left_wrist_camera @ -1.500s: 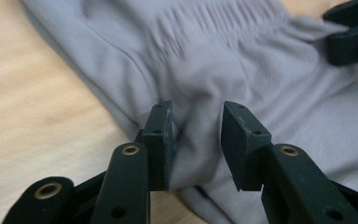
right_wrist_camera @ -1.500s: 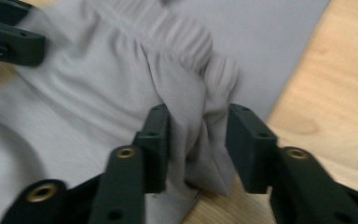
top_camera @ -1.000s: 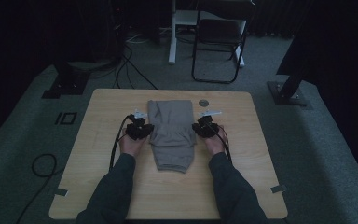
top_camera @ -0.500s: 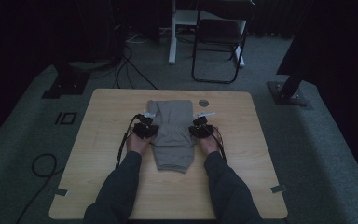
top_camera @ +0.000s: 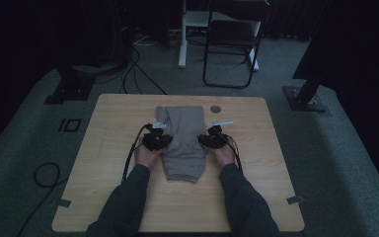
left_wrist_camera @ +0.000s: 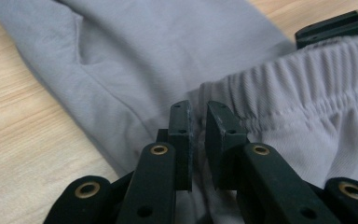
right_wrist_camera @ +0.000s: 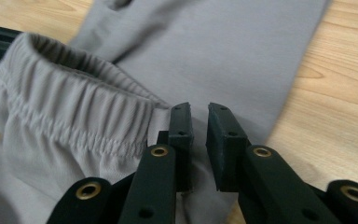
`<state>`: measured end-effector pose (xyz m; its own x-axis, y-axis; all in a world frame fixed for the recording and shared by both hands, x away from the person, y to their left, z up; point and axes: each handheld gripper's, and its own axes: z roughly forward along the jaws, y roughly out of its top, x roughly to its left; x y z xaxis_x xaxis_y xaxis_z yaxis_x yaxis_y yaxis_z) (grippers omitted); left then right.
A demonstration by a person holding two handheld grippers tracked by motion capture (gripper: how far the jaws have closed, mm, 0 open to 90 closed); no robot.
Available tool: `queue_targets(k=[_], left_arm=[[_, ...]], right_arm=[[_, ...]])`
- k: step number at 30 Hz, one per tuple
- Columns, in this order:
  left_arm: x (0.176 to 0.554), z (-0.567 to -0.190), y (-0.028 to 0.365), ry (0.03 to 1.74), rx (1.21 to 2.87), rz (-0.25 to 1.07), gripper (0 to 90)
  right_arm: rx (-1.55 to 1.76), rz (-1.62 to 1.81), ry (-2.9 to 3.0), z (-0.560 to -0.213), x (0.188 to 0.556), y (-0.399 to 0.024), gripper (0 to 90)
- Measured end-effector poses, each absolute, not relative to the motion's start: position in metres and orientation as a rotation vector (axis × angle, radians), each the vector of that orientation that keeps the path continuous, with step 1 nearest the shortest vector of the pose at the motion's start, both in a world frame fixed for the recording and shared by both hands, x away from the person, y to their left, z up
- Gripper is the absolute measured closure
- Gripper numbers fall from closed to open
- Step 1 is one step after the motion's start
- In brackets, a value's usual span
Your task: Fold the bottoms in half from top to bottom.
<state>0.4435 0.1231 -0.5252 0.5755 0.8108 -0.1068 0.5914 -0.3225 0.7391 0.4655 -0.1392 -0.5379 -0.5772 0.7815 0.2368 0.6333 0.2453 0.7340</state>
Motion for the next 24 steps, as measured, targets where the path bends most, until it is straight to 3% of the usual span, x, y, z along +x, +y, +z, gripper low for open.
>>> queue_targets(k=[15,24], left_arm=[[0.401,-0.523,0.125,1.007,2.054,0.317,76.9],[0.385,-0.527,0.126,0.968,2.085,0.291,75.9]], right_arm=[[1.193,1.341,2.429,-0.535,0.435,-0.148,72.1],[1.221,1.335,2.386,-0.532,0.44,-0.146,68.5]])
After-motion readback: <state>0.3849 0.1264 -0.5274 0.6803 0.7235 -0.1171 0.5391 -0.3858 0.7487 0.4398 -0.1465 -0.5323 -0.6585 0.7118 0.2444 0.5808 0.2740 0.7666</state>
